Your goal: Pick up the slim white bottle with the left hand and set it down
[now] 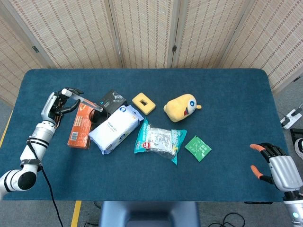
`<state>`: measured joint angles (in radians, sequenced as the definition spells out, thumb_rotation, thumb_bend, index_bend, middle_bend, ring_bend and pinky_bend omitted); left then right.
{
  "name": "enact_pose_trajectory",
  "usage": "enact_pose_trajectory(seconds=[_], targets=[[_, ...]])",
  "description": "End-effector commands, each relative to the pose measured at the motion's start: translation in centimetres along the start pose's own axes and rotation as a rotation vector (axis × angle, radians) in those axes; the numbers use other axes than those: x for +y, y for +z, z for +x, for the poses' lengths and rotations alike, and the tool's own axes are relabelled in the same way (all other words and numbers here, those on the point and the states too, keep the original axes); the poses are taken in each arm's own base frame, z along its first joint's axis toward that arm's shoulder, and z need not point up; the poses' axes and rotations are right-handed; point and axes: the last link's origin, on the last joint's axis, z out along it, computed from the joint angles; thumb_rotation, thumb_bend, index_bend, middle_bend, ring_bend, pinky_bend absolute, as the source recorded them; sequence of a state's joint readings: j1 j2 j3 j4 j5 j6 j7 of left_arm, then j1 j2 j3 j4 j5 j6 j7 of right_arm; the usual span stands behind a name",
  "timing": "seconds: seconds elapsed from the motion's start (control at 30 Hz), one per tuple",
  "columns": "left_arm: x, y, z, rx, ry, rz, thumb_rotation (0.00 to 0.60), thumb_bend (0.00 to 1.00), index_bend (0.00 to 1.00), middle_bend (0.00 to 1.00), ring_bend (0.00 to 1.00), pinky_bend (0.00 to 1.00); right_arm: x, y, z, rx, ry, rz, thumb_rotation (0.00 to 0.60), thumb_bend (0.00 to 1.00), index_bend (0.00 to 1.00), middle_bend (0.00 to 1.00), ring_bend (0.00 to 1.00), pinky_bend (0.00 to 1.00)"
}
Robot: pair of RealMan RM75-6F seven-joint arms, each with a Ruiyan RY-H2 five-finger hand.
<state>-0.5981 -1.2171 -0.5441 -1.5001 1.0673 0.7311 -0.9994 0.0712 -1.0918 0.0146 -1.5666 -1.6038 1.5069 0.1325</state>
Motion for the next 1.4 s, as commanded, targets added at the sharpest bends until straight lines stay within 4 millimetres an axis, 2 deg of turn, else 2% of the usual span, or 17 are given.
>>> enact_pose_trajectory(seconds=[0.03,0.2,0.37,0.47,0.53,0.7,0.93,1.4], targets=[[-1.6,0.6,1.1,0.037,0.481,-0.028,0.600,0.52,0.63,0.42,0.27,0.14,0.1,-0.1,0.0,0.001,-0.001,-0.002,0.600,0.23,0.25,0.29,0.20,0.25],[-2.2,0.8,1.3,0.116,0.774,-0.048,0.600,0.52,0.63,0.42,0.27,0.14,0.2,-0.2,0.1,0.005,0.000,-0.009,0.600,0.23,0.25,0.29,0.20,0.25],[-1.7,0.9,0.9,0.156,0.863,-0.056,0.600,0.52,0.64,0.42,0.26,0.14,0.3,-0.3,0.0,0.004,0.002,-0.015,0.600,0.23,0.25,0.29,0.20,0.25],[-1.5,0.9,0.4,0.146,0.830,-0.047,0.600,0.52,0.64,0.41,0.26,0.14,0.4,-0.3,0.0,0.004,0.003,-0.017,0.600,0.23,0.25,0.29,0.20,0.25],[-1.3,1.0,0.0,0.126,0.741,-0.037,0.600,0.52,0.64,0.41,0.26,0.14,0.4,-0.3,0.0,0.005,0.003,-0.017,0.600,0.23,0.25,0.29,0.20,0.25],[-0.3,1.0,-0.8,0.049,0.353,0.006,0.600,0.52,0.64,0.41,0.26,0.14,0.4,-0.2,0.0,0.004,0.004,-0.019,0.600,0.23,0.25,0.29,0.20,0.25],[-0.5,1.8,-0.2,0.031,0.163,0.036,0.600,0.52,0.63,0.41,0.26,0.14,0.4,-0.1,0.0,0.000,0.000,-0.021,0.600,0.23,0.25,0.29,0.20,0.25],[-2.6,2.5,-0.7,-0.003,0.247,0.074,0.600,0.52,0.64,0.41,0.26,0.14,0.3,-0.2,0.0,-0.002,-0.001,-0.027,0.600,0.23,0.25,0.29,0.20,0.25]])
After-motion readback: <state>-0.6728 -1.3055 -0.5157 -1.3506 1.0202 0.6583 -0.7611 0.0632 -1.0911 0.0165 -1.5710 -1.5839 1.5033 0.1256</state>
